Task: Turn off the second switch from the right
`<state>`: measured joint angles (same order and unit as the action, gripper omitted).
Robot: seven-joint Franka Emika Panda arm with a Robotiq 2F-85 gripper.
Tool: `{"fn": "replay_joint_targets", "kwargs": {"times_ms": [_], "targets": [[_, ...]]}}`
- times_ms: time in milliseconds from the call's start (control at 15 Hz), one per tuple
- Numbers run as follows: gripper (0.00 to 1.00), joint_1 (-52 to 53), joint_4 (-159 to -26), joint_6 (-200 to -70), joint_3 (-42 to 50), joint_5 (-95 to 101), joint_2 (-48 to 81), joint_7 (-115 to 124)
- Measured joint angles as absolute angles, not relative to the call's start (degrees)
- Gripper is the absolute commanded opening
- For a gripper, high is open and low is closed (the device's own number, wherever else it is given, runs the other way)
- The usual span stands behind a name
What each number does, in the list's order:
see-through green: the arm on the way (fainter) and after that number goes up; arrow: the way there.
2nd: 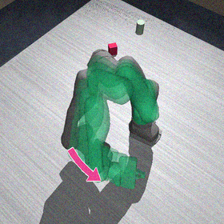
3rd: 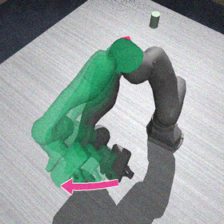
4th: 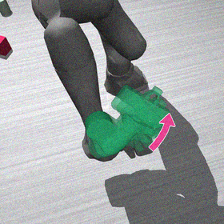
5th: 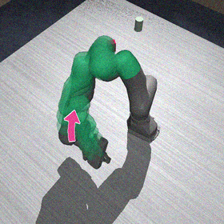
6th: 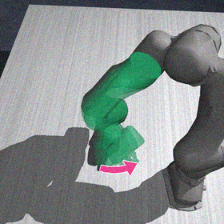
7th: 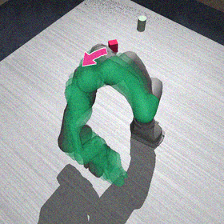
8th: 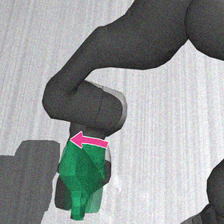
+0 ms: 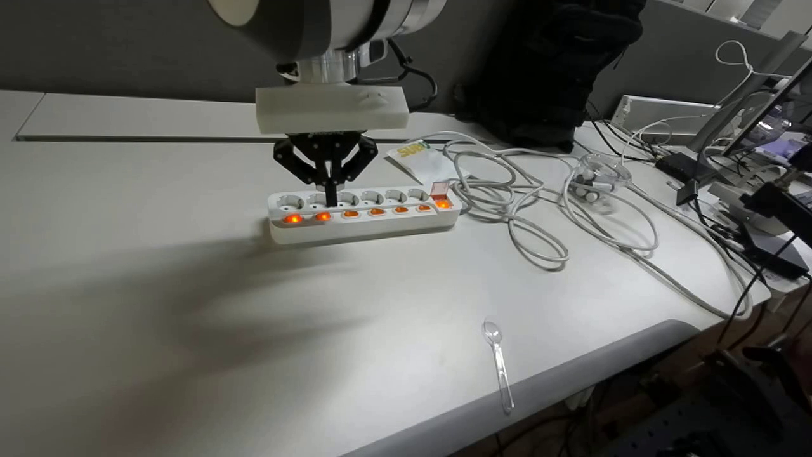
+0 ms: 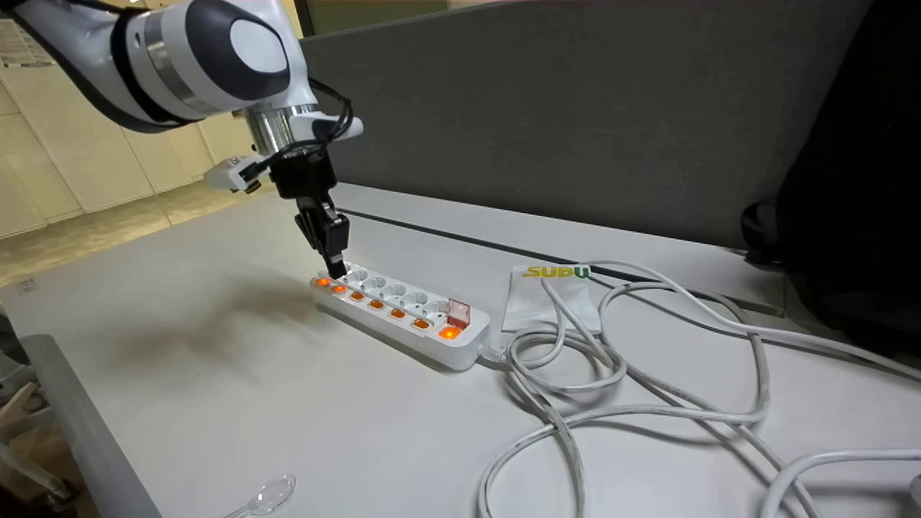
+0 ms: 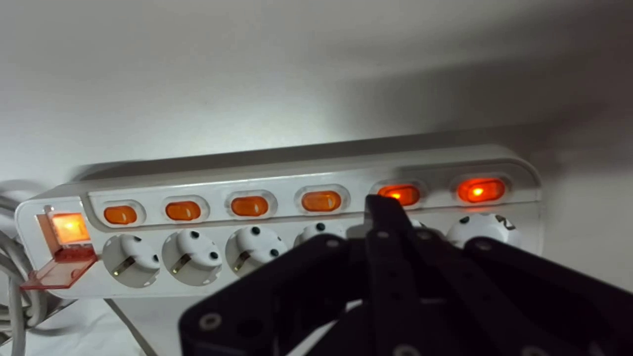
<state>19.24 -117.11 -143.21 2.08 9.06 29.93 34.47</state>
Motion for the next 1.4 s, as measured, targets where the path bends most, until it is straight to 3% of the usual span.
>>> {"fn": "replay_joint_targets", "kwargs": {"times_ms": [1400], "targets": [[0.00, 19.2, -117.0, -144.7, 1.3, 8.9, 32.3, 33.4]]}}
